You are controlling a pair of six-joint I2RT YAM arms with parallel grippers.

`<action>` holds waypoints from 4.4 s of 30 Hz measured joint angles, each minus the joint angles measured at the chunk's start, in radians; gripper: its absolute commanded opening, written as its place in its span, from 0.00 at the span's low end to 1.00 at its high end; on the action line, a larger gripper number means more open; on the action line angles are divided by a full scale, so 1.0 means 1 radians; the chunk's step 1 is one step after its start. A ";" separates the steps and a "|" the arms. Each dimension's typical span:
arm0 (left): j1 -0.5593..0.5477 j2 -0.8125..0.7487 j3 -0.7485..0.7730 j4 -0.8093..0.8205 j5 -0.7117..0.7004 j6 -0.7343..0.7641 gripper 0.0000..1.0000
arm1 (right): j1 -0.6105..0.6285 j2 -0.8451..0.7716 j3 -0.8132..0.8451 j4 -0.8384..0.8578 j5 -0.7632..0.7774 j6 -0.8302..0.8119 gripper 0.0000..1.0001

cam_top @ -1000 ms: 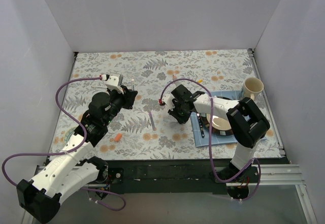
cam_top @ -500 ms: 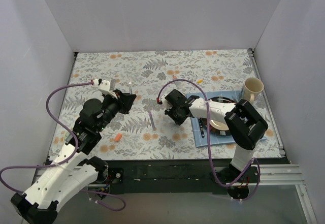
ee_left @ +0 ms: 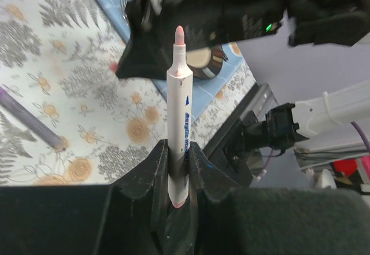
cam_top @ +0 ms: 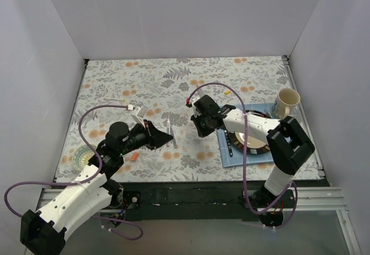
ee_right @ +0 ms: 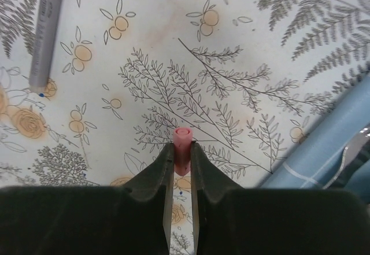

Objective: Insert the pens into the pen caps

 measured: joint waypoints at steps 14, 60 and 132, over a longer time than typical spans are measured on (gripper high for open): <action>-0.025 0.245 -0.268 0.544 0.231 -0.292 0.00 | -0.044 -0.368 -0.087 0.172 -0.062 0.178 0.01; -0.130 0.380 -0.217 0.831 0.249 -0.320 0.00 | -0.011 -0.616 -0.438 0.771 -0.319 0.615 0.01; -0.140 0.148 0.167 0.187 0.206 0.389 0.00 | 0.284 -0.638 -0.057 0.492 0.062 0.288 0.35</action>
